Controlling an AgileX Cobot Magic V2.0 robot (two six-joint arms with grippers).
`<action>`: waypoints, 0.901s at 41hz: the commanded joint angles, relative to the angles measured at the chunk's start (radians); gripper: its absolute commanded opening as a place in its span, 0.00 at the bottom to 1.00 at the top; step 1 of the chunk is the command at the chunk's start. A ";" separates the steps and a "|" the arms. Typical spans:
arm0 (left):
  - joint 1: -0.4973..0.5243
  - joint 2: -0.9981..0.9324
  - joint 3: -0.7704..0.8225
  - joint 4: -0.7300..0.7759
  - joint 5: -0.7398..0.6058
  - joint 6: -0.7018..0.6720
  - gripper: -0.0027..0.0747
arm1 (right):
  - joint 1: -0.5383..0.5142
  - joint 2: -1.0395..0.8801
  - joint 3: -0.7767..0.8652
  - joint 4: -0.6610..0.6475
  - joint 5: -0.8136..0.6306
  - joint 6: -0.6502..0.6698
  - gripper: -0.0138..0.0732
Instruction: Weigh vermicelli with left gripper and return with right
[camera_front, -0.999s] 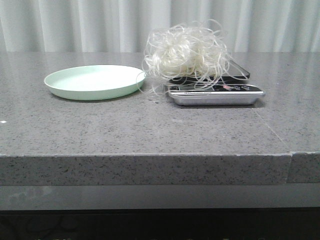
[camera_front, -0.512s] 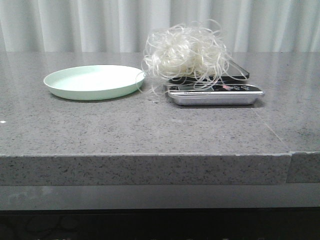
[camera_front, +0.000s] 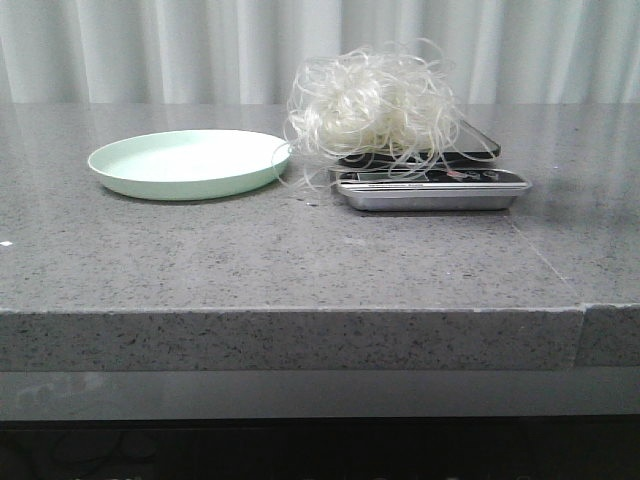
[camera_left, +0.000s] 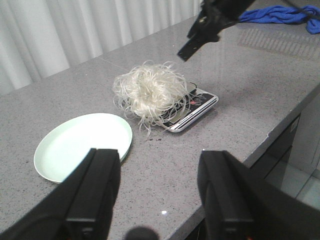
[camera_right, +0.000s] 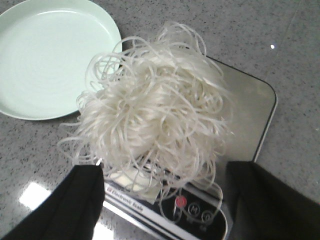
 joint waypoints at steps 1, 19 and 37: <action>-0.001 0.006 -0.023 -0.013 -0.082 -0.009 0.58 | -0.002 0.033 -0.090 0.007 -0.049 -0.013 0.84; -0.001 0.006 -0.023 -0.013 -0.082 -0.009 0.58 | -0.002 0.263 -0.241 0.007 -0.029 -0.013 0.84; -0.001 0.006 -0.023 -0.013 -0.082 -0.009 0.58 | -0.002 0.312 -0.252 0.006 0.038 -0.013 0.84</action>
